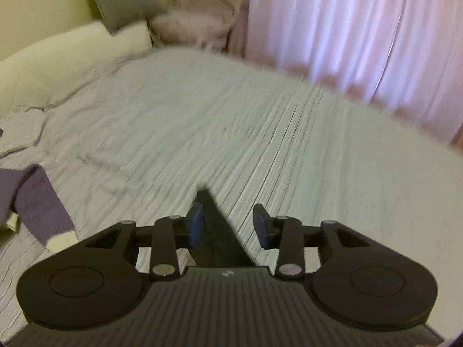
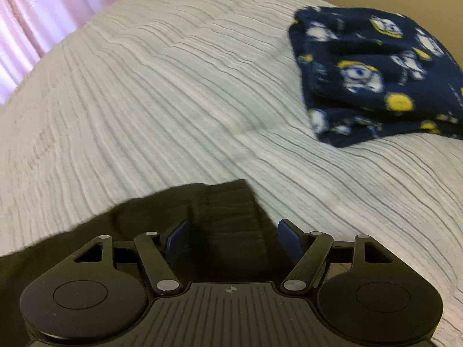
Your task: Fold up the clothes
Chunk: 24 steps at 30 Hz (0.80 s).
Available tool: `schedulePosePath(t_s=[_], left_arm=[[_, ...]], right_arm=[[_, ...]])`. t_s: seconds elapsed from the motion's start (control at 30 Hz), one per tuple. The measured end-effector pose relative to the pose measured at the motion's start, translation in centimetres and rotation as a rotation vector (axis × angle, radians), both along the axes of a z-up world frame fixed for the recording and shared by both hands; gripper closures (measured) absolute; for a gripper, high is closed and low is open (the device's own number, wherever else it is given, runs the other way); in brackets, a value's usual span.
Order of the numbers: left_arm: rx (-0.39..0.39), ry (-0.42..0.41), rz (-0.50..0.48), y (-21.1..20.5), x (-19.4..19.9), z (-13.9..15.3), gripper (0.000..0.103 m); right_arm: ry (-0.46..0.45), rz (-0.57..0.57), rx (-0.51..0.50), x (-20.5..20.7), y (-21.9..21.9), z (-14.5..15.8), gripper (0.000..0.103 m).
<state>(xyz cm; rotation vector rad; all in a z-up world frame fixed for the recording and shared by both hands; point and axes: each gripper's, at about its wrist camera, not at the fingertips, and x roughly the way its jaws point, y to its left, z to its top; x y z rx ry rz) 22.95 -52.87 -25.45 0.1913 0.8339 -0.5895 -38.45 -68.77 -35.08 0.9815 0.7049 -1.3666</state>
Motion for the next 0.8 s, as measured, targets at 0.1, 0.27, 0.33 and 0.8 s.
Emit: schedulePosePath(t_s=[0.1,0.27,0.33,0.8], left_arm=[[0.053,0.089,-0.015,0.2,0.2,-3.8,0.072],[0.021,0.203,0.133,8.6,1.3,-8.8,0.074],[0.003,0.278,0.194,11.4,1.8,-10.6,0.074],[-0.250,0.306,0.094,7.9,-0.6,-13.2,0.100]], right_arm=[[-0.002,0.039,0.008,0.3,0.6,0.1,0.031],[0.015,0.061,0.007,-0.8,2.4,0.1,0.031],[0.008,0.019,0.029,-1.8,3.1,-0.3,0.031],[0.046,0.015,0.084,-0.9,3.9,-1.0,0.031]])
